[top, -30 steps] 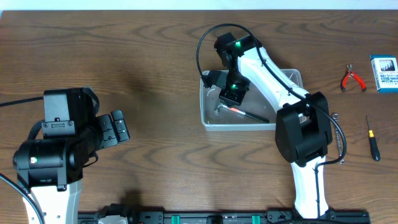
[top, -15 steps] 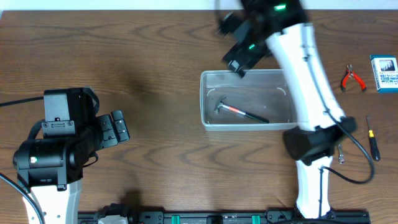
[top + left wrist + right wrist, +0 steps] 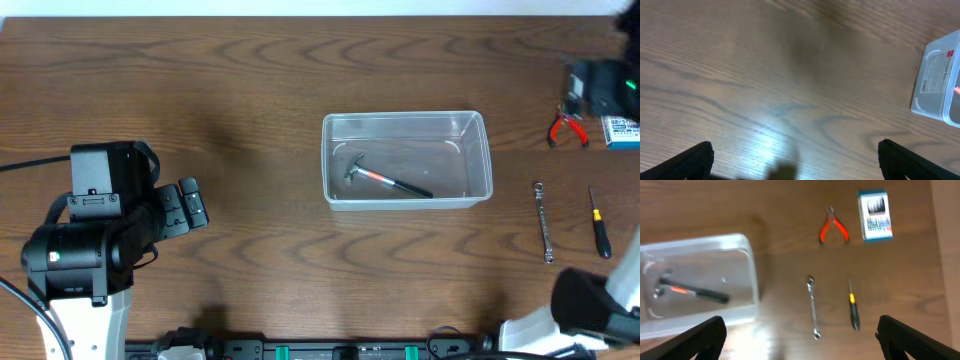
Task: Pack container
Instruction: 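Move the right gripper right over the chrome wrench, then lower the right gripper and close it on the wrench shaft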
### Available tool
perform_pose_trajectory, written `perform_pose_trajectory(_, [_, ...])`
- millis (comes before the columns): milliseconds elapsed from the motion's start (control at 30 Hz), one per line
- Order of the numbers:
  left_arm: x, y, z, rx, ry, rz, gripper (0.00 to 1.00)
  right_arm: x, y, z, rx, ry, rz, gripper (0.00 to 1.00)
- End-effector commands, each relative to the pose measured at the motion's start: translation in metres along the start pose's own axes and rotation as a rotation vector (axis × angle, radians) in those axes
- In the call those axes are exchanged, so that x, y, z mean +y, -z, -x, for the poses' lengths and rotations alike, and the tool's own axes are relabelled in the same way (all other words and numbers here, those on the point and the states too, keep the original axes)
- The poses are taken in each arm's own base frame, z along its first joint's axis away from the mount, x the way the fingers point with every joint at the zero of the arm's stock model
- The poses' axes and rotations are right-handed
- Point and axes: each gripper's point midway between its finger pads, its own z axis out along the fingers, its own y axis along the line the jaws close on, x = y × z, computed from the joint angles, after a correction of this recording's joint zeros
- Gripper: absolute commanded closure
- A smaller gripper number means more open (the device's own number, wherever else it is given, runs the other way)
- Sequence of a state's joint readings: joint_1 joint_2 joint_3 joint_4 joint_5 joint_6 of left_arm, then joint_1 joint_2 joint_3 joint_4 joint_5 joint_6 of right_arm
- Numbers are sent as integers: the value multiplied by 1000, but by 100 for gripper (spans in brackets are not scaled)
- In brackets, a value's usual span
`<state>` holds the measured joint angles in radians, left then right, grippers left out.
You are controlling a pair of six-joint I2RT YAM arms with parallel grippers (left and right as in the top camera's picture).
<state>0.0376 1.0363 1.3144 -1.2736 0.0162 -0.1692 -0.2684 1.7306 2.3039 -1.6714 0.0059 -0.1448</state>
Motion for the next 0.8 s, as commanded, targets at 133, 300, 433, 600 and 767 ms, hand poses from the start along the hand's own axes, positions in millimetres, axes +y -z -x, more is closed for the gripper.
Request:
perform_pose_trajectory(133, [-2, 4, 15, -58, 18, -11, 2, 30, -67, -53, 237, 200, 353, 1])
perform_pose_trajectory(300, [-2, 4, 15, -58, 17, -11, 2, 3, -121, -72, 324, 248, 209, 1])
perform_pose_trajectory(433, [-2, 4, 15, -58, 17, -11, 2, -37, -170, -78, 337, 211, -36, 1])
perform_pose_trajectory(600, [-2, 4, 14, -57, 17, -10, 2, -29, -213, -103, 335, 200, 18, 1])
perform_pose_trajectory(767, [-2, 4, 13, -51, 17, -9, 2, -15, -237, -141, 395, 170, 68, 1])
